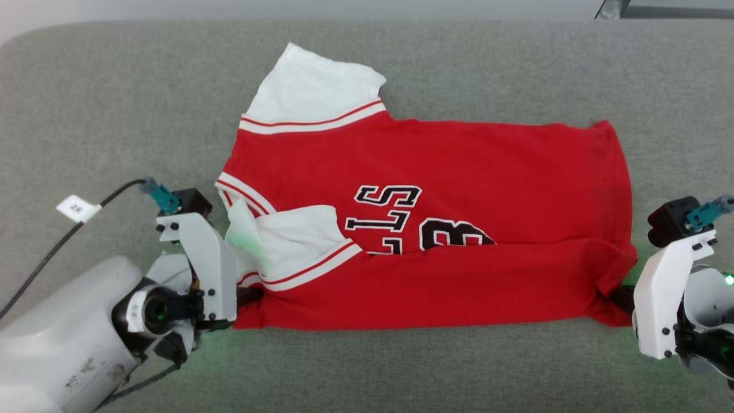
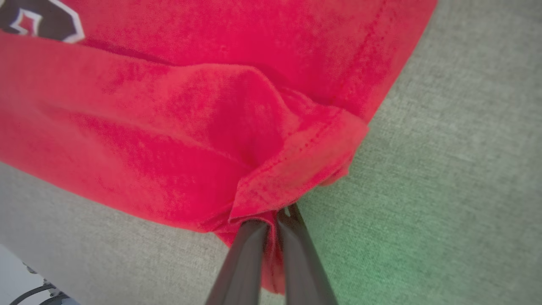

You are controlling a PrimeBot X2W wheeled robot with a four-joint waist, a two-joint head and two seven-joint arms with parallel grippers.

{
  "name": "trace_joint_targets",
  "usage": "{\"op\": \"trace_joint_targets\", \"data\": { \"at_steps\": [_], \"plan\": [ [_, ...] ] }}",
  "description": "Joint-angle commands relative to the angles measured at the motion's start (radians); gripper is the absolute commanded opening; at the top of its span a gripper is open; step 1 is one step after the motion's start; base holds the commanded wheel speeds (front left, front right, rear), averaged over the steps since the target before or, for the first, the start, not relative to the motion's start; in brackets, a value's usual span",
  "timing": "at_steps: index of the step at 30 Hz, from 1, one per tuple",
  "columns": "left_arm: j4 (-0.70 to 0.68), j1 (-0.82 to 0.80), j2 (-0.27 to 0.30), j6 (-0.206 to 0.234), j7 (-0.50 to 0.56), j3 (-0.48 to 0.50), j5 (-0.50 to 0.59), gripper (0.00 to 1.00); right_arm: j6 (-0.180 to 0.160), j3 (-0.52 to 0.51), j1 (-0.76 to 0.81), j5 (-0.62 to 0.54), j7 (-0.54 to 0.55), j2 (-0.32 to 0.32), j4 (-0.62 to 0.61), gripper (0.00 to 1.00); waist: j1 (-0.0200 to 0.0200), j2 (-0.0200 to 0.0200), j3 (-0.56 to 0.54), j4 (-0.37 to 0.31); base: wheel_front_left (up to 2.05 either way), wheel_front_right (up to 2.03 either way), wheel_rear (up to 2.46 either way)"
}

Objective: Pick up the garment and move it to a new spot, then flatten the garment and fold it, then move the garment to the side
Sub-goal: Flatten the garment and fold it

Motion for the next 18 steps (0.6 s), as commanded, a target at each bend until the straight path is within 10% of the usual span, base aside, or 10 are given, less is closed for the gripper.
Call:
{"op": "trace_joint_targets", "data": {
  "at_steps": [1, 18],
  "plan": [
    [0.039, 0.025, 0.024, 0.015, -0.007, -0.006, 0.012, 0.0, 0.0, 0.008, 0.038, 0.002, 0.014, -0.006, 0.019, 0.0, 0.0, 0.0, -0.022, -0.004, 0.0, 0.0, 0.0],
    [-0.11, 0.12, 0.143, 0.111, 0.063, -0.023, -0.047, 0.0, 0.0, -0.064, 0.162, 0.046, 0.097, -0.056, -0.087, 0.0, 0.0, 0.0, -0.186, -0.011, 0.0, 0.0, 0.0]
  ]
}}
